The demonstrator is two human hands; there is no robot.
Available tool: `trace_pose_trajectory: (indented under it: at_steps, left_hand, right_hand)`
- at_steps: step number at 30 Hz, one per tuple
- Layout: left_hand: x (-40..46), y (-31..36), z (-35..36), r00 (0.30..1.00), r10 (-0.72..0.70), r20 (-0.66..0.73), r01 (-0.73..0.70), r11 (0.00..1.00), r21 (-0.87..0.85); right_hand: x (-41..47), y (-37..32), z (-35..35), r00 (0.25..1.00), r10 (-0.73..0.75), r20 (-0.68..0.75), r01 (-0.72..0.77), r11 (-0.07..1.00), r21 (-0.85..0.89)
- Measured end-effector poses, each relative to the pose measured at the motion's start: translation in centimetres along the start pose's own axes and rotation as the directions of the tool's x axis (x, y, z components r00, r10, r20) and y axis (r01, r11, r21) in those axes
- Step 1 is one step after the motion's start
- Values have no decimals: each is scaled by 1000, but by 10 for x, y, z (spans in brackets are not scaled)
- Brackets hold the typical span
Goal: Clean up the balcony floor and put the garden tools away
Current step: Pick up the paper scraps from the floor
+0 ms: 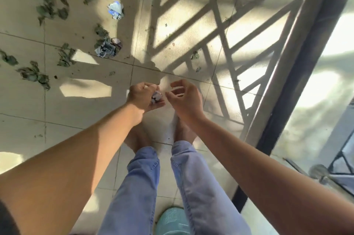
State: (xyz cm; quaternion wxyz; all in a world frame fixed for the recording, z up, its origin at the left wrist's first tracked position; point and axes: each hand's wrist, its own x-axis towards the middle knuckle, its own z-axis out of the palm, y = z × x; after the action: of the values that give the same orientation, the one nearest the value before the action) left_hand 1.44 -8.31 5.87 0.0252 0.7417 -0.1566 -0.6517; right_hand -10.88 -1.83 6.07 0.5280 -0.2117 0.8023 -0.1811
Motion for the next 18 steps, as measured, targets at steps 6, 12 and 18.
trace_pose_trajectory:
  at_steps: [6, 12, 18]
  left_hand:
    - [17, 6, -41, 992, -45, -117, 31, 993, -113]
    - [40, 8, -82, 988, -83, -129, 53, 974, -219]
    - [63, -6, -117, 988, -71, -140, 23, 948, -319]
  right_hand:
    - [47, -37, 38, 959, -265, 97, 282, 891, -355]
    - [104, -82, 120, 826, -491, 278, 561, 662, -497]
    - [133, -94, 170, 860, -497, 120, 456, 640, -619]
